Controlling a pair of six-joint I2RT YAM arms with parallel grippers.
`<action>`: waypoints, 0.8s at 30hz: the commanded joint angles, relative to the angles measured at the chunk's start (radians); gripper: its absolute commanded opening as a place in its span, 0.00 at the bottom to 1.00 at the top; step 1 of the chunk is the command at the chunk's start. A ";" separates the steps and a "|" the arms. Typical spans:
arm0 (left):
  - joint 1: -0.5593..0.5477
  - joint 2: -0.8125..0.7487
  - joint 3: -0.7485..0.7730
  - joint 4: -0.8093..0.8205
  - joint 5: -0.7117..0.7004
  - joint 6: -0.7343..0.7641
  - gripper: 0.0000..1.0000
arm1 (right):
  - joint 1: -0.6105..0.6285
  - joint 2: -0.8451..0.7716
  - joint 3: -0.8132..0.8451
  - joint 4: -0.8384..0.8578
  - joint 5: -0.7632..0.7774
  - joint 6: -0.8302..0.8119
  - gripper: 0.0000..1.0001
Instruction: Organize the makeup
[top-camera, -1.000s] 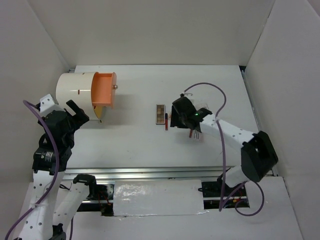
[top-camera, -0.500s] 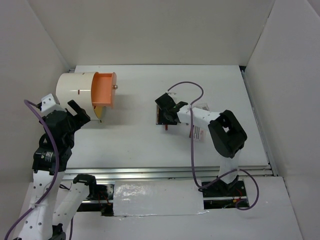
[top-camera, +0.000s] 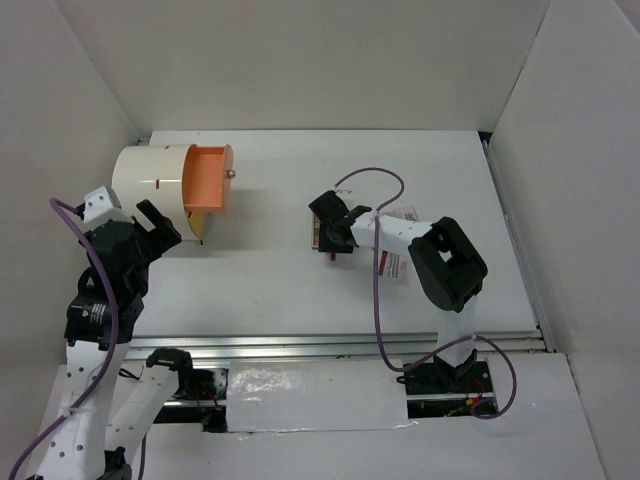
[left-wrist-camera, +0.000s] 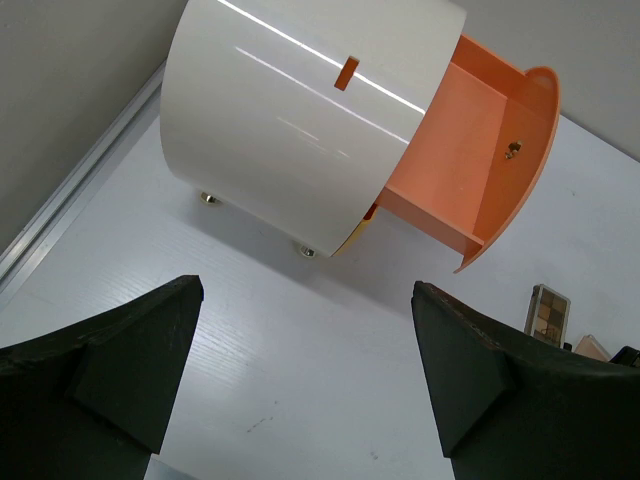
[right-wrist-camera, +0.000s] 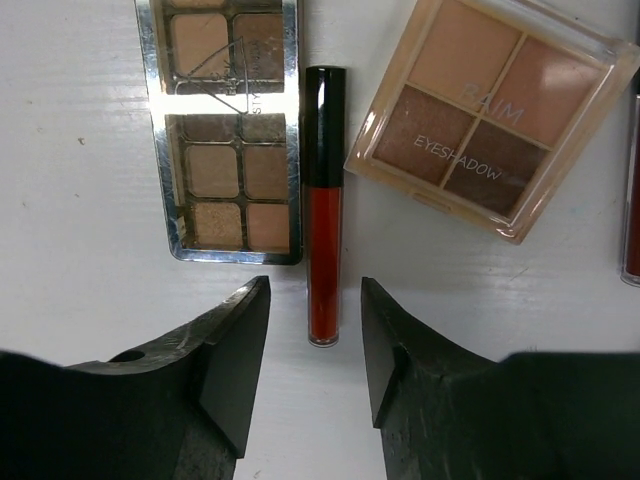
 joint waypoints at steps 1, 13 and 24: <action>-0.006 -0.006 0.015 0.040 0.009 0.017 1.00 | 0.000 0.020 0.000 0.019 0.026 0.010 0.48; -0.015 -0.007 0.015 0.040 0.011 0.020 0.99 | 0.000 0.025 -0.011 0.010 0.037 0.014 0.28; -0.018 -0.009 0.017 0.038 0.012 0.018 0.99 | 0.036 -0.225 -0.056 -0.054 0.057 0.033 0.17</action>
